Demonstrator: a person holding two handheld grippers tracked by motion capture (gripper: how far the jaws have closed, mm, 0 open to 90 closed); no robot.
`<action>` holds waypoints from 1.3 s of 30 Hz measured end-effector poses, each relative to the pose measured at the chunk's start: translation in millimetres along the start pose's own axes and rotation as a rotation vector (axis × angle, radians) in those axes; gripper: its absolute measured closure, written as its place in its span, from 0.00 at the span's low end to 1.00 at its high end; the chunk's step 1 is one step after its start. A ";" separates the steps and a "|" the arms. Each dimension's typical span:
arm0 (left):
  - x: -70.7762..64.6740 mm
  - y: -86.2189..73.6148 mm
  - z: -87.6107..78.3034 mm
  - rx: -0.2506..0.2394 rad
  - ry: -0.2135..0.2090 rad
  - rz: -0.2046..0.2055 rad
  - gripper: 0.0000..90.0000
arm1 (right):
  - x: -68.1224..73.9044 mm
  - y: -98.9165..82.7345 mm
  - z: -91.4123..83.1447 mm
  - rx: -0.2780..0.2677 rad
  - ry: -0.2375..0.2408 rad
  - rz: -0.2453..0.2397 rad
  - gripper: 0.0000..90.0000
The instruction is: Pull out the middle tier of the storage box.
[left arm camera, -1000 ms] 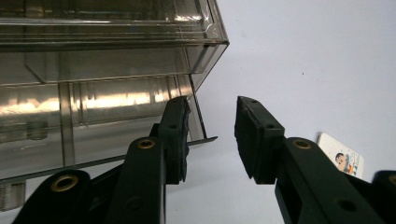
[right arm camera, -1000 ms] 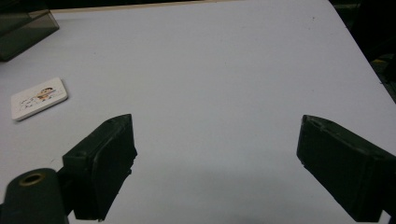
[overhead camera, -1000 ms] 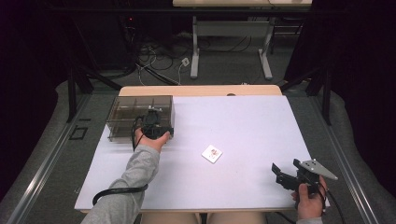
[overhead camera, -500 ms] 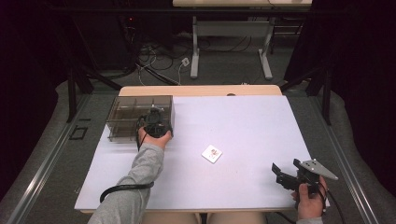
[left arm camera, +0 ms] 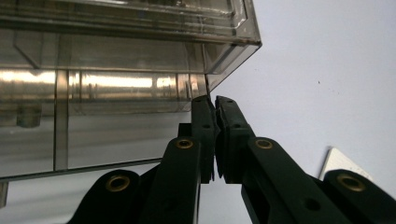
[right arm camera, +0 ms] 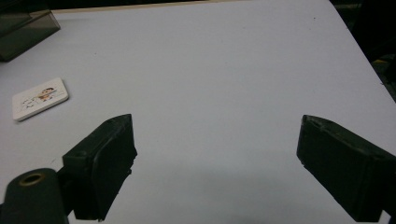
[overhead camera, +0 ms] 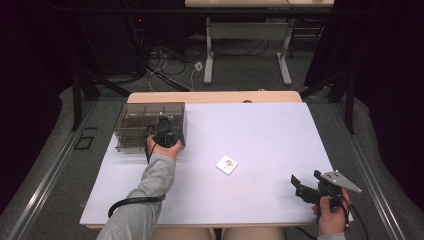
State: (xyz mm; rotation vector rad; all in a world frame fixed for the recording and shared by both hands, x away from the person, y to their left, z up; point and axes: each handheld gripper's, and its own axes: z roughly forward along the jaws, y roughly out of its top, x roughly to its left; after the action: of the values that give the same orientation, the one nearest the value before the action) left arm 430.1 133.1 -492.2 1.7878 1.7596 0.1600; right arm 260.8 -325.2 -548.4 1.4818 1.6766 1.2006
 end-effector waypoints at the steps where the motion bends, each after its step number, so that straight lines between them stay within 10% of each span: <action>1: 1.7 0.1 -0.3 0.004 -0.011 -0.014 0.97 | 0.1 0.1 -0.1 0.007 0.002 -0.001 0.12; 39: 0.2 -15.2 -10.3 -0.007 -0.007 -0.061 0.98 | 0.1 -0.7 -0.1 0.016 0.004 -0.003 0.12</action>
State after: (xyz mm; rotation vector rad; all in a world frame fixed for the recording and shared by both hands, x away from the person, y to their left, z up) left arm 411.9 135.6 -491.5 1.7256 1.8038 0.1350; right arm 260.4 -325.1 -549.0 1.4871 1.6939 1.1917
